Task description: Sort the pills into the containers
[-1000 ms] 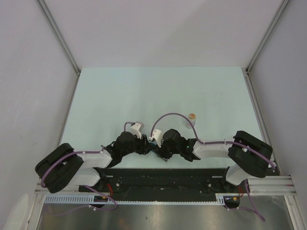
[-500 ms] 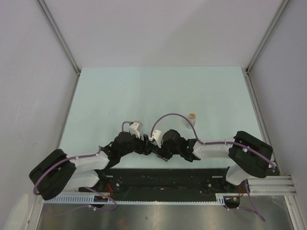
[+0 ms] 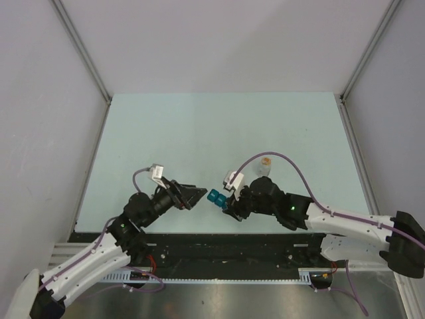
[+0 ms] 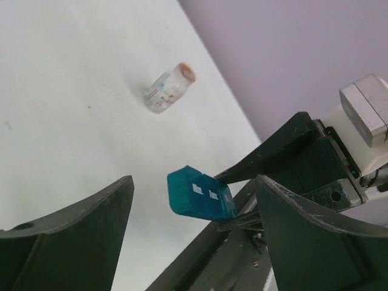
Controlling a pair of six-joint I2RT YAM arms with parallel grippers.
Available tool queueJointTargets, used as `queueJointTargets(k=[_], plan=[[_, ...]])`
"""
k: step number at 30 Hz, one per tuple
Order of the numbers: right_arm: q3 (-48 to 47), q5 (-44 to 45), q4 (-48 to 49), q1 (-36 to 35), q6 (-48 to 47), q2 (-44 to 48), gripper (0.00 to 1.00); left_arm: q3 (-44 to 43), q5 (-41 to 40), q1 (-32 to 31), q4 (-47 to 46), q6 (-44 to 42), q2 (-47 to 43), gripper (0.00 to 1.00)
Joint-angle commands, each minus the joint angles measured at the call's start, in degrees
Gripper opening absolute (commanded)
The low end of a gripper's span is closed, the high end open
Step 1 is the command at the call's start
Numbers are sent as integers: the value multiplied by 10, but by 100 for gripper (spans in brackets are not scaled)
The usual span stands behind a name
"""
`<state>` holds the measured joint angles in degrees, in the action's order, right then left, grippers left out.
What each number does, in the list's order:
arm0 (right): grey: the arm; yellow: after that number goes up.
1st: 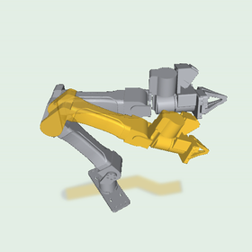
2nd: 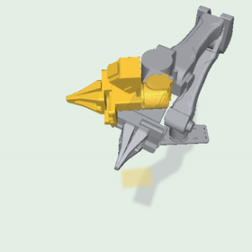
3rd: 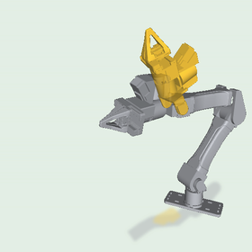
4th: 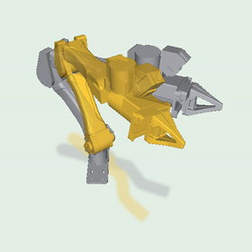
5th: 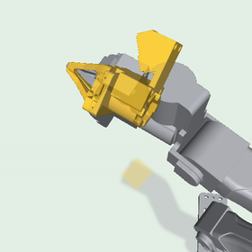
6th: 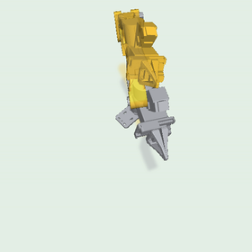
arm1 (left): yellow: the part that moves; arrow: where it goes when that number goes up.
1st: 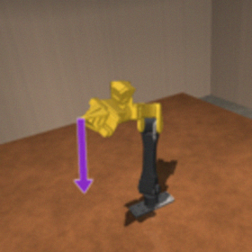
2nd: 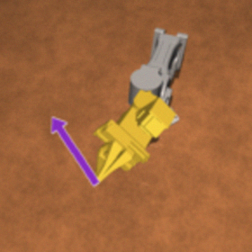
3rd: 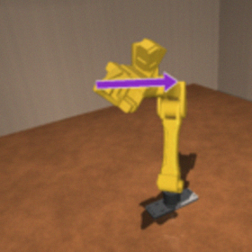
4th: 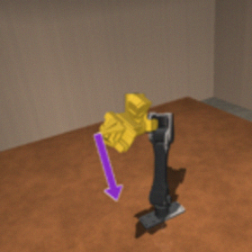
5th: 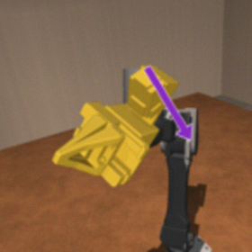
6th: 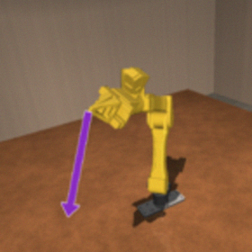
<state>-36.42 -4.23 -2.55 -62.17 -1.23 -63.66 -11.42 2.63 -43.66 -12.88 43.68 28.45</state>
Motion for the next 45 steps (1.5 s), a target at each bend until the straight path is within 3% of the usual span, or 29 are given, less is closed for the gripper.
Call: queueJointTargets(k=[1, 13, 29, 36, 43, 45], plan=[[-10, 13, -62, -14, 25, 66, 0, -10, -5, 3, 51, 114, -40, 84], [-63, 89, -104, -76, 24, 98, 0, -113, 87, 2, 51, 143, 71, 69], [-88, 112, -72, -87, 14, 86, 0, -136, 101, -31, 49, 132, 107, 64], [-95, 118, -76, -90, 14, 86, 0, -142, 97, -39, 40, 137, 116, 42], [-95, 125, -77, -93, 0, 95, 0, -143, 98, -46, 36, 152, 120, 33], [-95, 124, -76, -95, -1, 99, 0, -143, 98, -49, 35, 155, 122, 20]])
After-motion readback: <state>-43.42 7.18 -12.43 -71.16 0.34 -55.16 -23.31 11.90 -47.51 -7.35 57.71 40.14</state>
